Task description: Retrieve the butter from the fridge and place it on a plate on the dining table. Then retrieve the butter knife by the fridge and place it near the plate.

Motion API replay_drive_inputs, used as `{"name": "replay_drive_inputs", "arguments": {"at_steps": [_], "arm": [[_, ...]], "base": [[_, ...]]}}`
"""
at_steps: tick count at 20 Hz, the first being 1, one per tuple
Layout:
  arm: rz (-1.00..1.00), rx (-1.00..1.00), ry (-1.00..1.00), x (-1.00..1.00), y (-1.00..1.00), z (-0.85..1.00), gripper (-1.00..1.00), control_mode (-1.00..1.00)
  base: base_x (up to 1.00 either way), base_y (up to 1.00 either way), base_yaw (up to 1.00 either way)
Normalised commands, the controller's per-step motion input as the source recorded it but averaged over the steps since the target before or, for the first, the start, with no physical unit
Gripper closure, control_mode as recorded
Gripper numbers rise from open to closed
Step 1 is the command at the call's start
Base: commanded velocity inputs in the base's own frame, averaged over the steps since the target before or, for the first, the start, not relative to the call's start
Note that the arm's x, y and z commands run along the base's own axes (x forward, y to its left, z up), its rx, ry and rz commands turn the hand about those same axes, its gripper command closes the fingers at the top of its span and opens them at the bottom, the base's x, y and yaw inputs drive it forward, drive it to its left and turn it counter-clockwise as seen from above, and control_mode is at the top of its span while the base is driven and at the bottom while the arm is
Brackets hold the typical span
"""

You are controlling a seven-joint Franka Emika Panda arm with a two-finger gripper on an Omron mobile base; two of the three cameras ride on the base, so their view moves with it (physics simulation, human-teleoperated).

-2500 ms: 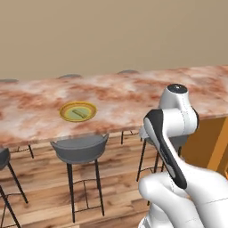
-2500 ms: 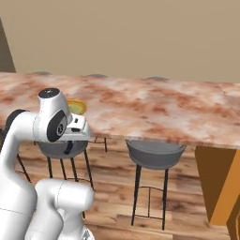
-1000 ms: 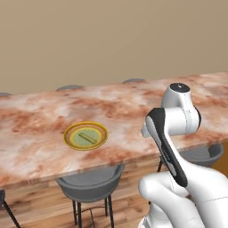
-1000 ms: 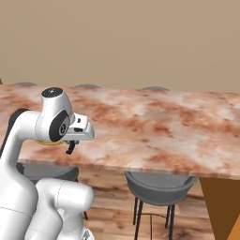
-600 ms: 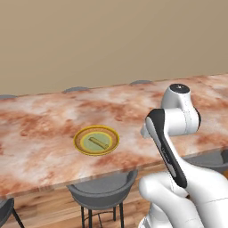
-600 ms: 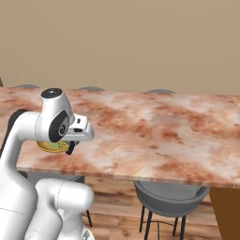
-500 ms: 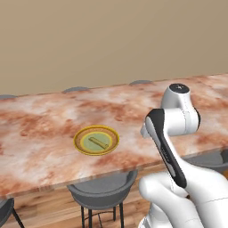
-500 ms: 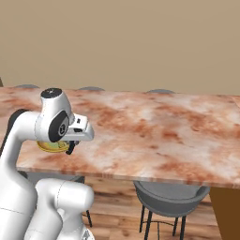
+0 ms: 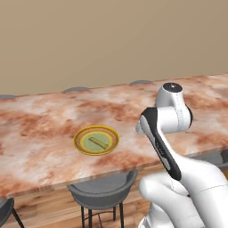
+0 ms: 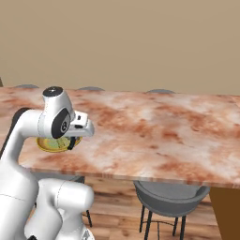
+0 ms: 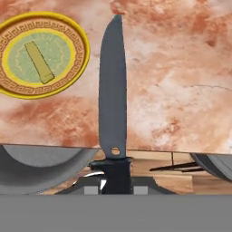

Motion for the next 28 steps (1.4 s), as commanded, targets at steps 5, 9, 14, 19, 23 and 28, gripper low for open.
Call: {"name": "replay_drive_inputs", "arguments": {"at_steps": [5, 9, 14, 19, 23, 28], "arm": [[0.00, 0.00, -0.03, 0.65, 0.02, -0.06, 1.00, -1.00], [0.00, 0.00, 0.01, 0.34, -0.02, -0.26, 1.00, -1.00], [0.03, 0.01, 0.05, 0.45, 0.00, -0.47, 1.00, -1.00], [0.01, 0.01, 0.02, 0.42, 0.00, -0.43, 1.00, -1.00], [0.01, 0.02, 0.00, 0.40, 0.00, -0.13, 1.00, -1.00], [0.00, 0.00, 0.00, 0.38, 0.00, -0.04, 1.00, -1.00]], "base": [[0.00, 0.00, 0.00], [0.00, 0.00, 0.00], [0.00, 0.00, 0.00], [0.00, 0.00, 0.00], [0.00, 0.00, 0.00], [0.00, 0.00, 0.00]]}}
